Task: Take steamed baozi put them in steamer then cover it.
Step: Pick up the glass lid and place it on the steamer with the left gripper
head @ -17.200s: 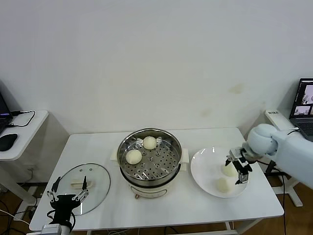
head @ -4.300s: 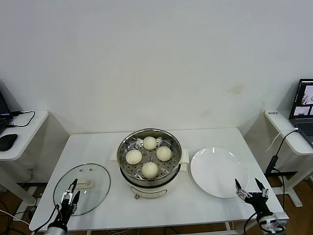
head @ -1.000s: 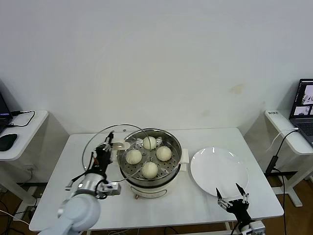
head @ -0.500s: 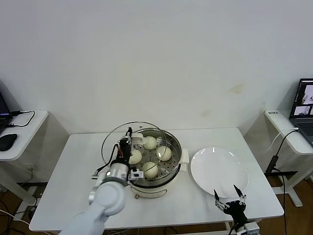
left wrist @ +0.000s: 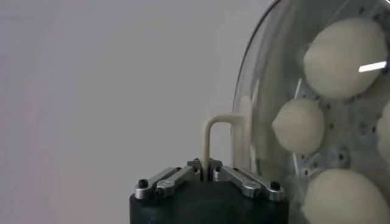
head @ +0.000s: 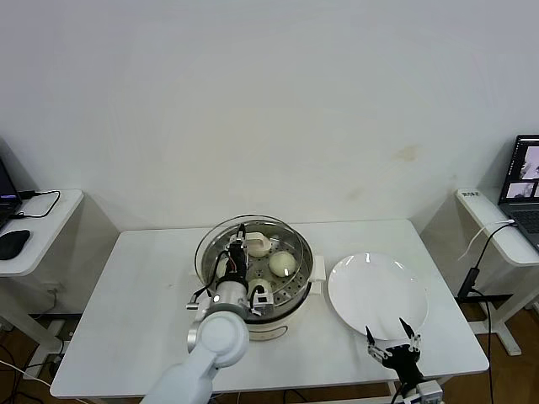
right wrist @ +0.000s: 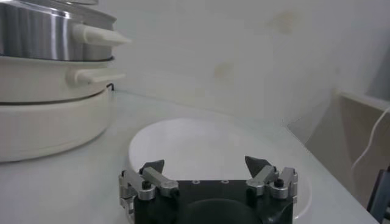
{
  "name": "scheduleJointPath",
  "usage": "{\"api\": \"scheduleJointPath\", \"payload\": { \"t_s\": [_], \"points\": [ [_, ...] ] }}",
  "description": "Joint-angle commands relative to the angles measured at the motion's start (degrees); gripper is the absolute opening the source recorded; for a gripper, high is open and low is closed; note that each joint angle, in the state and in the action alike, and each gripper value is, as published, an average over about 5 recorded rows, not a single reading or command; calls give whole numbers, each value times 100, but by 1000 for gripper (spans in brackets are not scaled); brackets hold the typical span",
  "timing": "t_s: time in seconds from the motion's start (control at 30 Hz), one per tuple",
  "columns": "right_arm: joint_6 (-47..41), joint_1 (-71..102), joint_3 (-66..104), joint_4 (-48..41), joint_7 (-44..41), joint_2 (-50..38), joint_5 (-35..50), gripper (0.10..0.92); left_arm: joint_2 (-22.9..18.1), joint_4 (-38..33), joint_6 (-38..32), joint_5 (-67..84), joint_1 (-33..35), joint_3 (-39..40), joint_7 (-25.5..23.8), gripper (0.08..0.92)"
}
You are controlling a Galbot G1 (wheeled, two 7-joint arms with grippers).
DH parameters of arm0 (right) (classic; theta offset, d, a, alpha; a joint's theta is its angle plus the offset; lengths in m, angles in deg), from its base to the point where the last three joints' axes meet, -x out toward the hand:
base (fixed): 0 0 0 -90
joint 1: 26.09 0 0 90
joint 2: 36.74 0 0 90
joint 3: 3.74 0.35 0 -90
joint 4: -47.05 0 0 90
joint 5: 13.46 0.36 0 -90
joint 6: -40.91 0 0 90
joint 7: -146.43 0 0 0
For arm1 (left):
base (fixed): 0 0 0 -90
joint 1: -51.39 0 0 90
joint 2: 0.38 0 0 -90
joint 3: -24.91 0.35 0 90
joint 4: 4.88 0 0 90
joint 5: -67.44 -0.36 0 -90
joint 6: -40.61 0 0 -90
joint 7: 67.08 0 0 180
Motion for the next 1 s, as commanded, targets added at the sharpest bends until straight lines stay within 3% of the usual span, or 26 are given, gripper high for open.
{"api": "scheduleJointPath", "payload": {
  "t_s": [0.03, 1.0],
  "points": [
    [15, 12, -2, -24, 4, 8, -27, 823, -326, 126, 27, -329, 97, 98, -68, 139],
    [44, 32, -73, -53, -4, 12, -32, 823, -399, 276, -52, -526, 178, 101, 89, 139]
  ]
}}
